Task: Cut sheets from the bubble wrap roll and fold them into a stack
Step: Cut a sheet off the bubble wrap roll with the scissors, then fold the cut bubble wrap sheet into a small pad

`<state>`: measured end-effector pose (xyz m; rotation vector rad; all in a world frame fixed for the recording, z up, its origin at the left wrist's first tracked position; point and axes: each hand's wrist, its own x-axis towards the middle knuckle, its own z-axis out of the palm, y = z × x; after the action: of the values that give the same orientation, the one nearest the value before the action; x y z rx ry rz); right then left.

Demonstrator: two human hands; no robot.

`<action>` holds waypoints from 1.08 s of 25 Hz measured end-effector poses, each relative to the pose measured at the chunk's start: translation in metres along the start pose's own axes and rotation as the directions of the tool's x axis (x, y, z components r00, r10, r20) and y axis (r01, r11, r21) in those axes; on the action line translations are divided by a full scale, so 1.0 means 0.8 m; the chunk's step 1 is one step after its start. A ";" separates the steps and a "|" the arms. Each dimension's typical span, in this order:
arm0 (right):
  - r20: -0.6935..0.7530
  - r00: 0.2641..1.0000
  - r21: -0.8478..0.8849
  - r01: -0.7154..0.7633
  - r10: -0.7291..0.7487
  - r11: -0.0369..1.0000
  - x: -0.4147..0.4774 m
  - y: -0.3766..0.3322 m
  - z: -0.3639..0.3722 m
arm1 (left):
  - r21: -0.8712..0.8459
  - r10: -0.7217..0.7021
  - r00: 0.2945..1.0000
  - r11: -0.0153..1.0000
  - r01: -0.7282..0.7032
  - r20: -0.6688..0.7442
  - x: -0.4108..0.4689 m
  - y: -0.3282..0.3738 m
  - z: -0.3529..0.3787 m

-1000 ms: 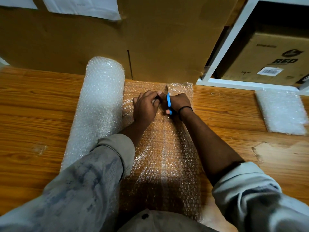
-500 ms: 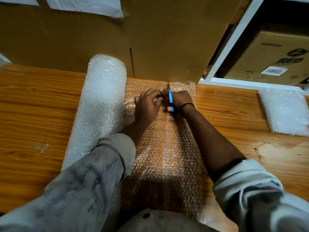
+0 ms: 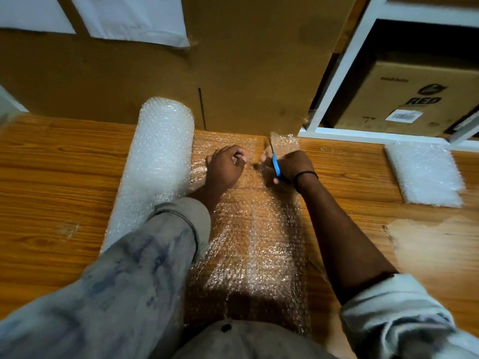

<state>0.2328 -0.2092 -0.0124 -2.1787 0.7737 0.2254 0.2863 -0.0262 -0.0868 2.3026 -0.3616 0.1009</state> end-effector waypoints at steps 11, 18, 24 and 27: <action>-0.284 0.953 0.057 0.129 -0.108 0.990 -0.105 0.101 -0.034 | 0.261 0.373 0.898 0.865 -0.428 0.235 -0.169 0.066 -0.004; -0.283 0.939 -0.253 0.125 -0.196 0.959 -0.160 0.169 -0.056 | 0.312 0.205 0.937 0.904 -0.292 0.282 -0.215 0.065 -0.008; -0.196 0.944 -0.575 0.110 -0.267 0.811 -0.182 0.209 -0.063 | 0.360 0.232 0.892 0.853 -0.379 0.388 -0.261 0.078 0.002; -0.146 0.938 -0.613 0.165 -0.316 0.773 -0.199 0.221 -0.064 | 0.374 0.205 0.904 0.859 -0.350 0.375 -0.268 0.085 0.011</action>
<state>-0.0042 -0.2623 -0.0271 -2.9269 0.5841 0.0689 0.0612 -0.0283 -0.0846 2.6972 -0.9320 -0.0611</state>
